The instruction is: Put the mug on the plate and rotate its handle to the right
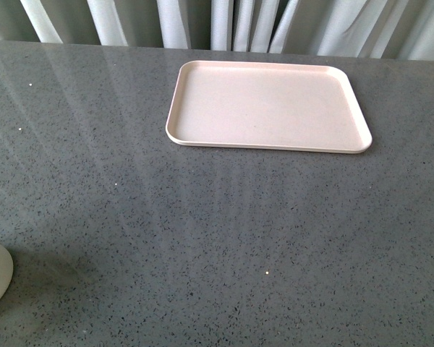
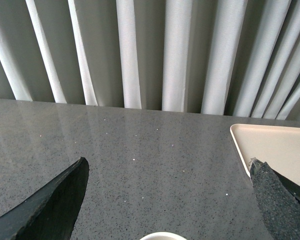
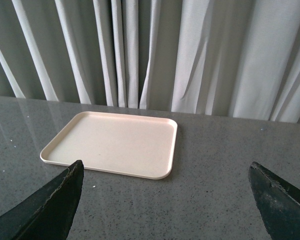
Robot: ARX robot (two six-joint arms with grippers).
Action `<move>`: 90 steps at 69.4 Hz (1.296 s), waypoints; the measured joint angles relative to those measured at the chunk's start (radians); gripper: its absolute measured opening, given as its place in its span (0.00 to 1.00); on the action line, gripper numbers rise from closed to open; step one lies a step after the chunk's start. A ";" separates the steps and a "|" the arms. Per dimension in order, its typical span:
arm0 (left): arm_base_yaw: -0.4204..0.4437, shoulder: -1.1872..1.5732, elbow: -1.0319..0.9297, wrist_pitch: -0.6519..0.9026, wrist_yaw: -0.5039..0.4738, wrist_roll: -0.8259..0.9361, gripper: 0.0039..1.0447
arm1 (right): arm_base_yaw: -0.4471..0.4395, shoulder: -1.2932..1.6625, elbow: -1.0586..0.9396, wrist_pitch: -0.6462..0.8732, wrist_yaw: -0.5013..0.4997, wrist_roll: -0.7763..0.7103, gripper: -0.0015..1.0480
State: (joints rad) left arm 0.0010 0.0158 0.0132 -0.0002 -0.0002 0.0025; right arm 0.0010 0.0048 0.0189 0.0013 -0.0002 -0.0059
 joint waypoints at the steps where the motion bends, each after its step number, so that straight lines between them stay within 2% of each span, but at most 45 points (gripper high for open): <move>1: 0.000 0.000 0.000 0.000 0.000 0.000 0.91 | 0.000 0.000 0.000 0.000 0.000 0.000 0.91; 39: 0.001 0.002 0.001 -0.002 0.007 -0.001 0.91 | 0.000 0.000 0.000 0.000 0.000 0.000 0.91; 47: 0.100 0.253 0.161 -0.313 0.306 -0.005 0.91 | 0.000 0.000 0.000 0.000 -0.001 0.000 0.91; 51: 0.131 0.393 0.220 -0.325 0.344 0.013 0.91 | 0.000 0.000 0.000 0.000 -0.001 0.000 0.91; 57: 0.172 0.529 0.283 -0.315 0.348 0.076 0.91 | 0.000 0.000 0.000 0.000 0.000 0.000 0.91; 75: 0.368 0.779 0.378 -0.361 0.359 0.383 0.91 | 0.000 0.000 0.000 0.000 0.000 0.000 0.91; 90: 0.408 0.917 0.392 -0.368 0.333 0.536 0.91 | 0.000 0.000 0.000 0.000 0.000 0.000 0.91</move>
State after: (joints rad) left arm 0.4091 0.9333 0.4053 -0.3679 0.3325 0.5388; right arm 0.0010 0.0048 0.0189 0.0013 -0.0002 -0.0059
